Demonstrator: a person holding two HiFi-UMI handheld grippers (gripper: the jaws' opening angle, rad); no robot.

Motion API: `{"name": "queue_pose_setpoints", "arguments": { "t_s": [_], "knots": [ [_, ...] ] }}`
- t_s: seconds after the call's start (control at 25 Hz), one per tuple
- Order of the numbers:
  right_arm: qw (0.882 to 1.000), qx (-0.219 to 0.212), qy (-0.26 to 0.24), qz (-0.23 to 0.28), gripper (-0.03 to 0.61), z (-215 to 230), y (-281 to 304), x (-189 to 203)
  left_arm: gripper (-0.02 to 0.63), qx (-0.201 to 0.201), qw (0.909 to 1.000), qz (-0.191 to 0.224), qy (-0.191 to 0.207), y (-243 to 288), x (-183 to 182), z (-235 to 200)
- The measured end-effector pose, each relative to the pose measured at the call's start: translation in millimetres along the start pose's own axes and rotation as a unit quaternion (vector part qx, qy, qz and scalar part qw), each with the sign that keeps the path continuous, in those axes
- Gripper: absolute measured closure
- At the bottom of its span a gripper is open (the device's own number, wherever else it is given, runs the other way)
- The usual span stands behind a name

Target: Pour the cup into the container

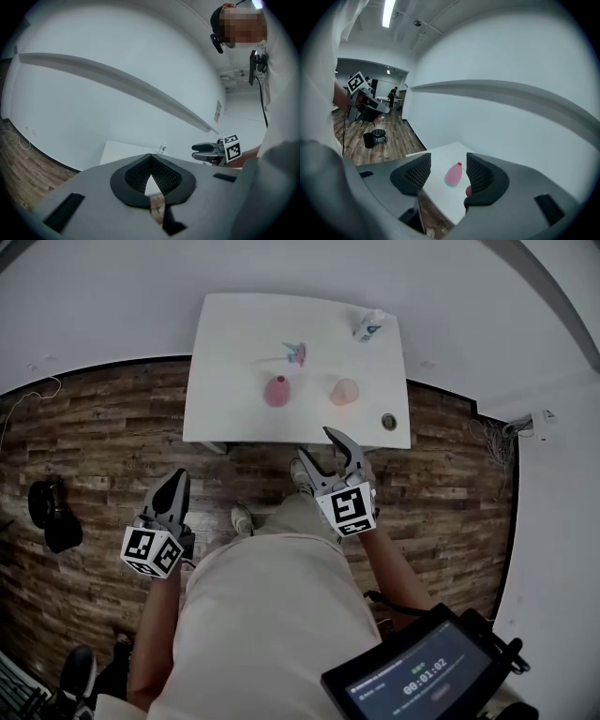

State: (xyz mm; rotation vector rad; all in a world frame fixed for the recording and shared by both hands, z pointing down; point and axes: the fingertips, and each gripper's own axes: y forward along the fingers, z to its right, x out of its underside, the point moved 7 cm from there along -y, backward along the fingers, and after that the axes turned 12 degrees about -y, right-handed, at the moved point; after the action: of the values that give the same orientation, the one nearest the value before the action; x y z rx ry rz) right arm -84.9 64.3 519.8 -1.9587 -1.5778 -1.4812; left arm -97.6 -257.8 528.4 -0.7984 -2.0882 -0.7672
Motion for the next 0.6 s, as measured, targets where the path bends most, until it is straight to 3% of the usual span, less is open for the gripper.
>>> {"name": "queue_pose_setpoints", "arguments": {
  "t_s": [0.24, 0.6],
  "knots": [
    [0.999, 0.036, 0.016, -0.014, 0.336, -23.1, -44.9, -3.4, 0.603, 0.016, 0.9997, -0.013, 0.008, -29.7, 21.9, -1.4],
    [0.993, 0.095, 0.067, 0.003, 0.336, 22.2, -107.5, 16.4, 0.603, 0.015, 0.9992, -0.027, 0.024, -6.8, 42.7, 46.6]
  ]
}}
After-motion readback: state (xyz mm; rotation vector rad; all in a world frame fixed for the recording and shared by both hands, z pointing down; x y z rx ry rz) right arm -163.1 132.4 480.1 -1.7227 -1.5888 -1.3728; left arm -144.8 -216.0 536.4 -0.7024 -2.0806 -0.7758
